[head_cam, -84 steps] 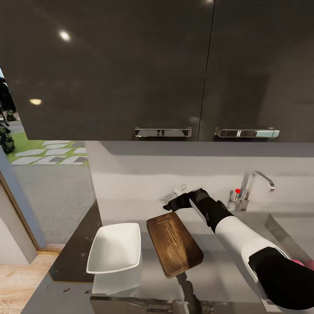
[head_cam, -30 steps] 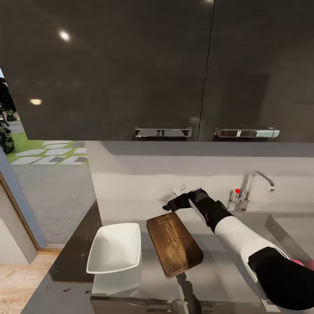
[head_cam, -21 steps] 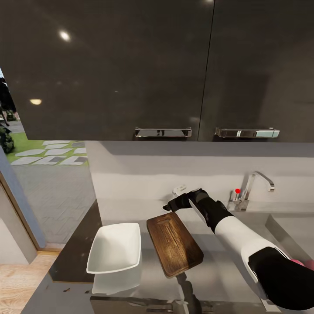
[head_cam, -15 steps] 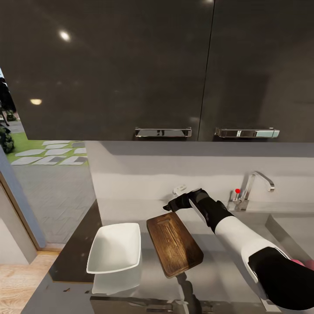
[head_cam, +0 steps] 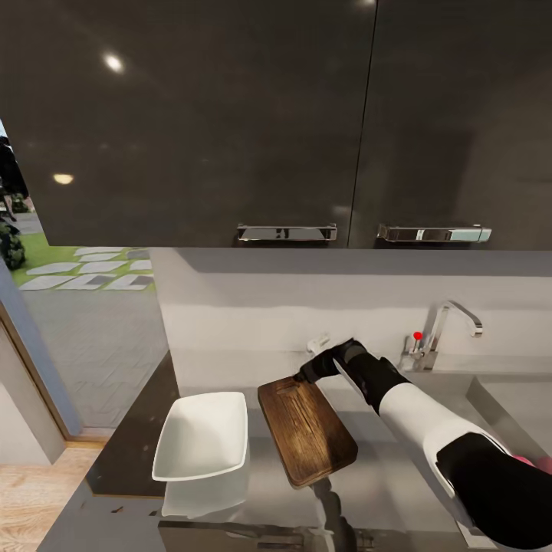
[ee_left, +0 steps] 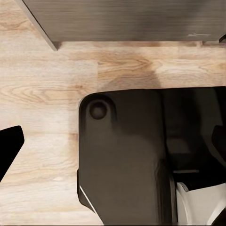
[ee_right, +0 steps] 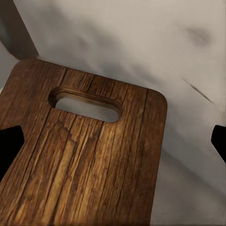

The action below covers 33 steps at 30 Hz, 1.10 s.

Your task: In the kitchen, take the Vidalia onion out of the sink, dice it on the chopping board with the paring knife, put the diced onion into the bowl on the countertop, then place both the paring knife and the chopping board into the sink.

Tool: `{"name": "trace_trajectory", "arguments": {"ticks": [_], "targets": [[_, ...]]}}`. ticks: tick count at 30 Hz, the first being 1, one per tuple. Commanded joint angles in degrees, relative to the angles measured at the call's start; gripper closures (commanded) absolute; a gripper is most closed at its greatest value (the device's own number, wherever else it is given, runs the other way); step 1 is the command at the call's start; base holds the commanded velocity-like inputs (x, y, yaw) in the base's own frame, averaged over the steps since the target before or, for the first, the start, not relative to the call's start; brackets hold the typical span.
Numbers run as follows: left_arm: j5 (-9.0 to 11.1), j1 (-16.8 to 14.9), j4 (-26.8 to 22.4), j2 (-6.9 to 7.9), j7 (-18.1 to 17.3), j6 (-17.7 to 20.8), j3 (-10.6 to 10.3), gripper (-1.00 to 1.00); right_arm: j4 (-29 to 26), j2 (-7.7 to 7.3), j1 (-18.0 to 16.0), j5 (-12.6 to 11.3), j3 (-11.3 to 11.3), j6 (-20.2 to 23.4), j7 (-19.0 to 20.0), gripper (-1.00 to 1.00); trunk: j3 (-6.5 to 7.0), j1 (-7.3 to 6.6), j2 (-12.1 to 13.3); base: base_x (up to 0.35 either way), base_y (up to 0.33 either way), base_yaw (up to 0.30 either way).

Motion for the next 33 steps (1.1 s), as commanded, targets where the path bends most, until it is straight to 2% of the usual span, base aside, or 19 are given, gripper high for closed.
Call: {"name": "trace_trajectory", "arguments": {"ticks": [1, 9, 33], "targets": [[-0.2, 0.0, 0.0, 0.01, 0.2, -0.1, 0.0, -1.00, 0.0, -0.01, 0.0, 0.2, 0.3, 0.2, 0.2, -1.00, -0.01, 0.02, 0.0, 0.000, 0.000, 0.000], [-0.2, 0.0, 0.4, 0.01, 0.2, -0.1, 0.0, -1.00, 0.2, 0.02, 0.0, 0.3, 0.6, 0.2, 0.2, -1.00, -0.37, 0.02, 0.0, 0.000, 0.000, 0.000], [-0.3, 0.0, 2.5, 0.01, 0.2, -0.1, 0.2, -1.00, 0.2, 0.11, 0.0, 0.2, 0.6, 0.2, 0.2, -1.00, -2.56, 0.02, 0.0, 0.054, 0.019, 0.000]]}}
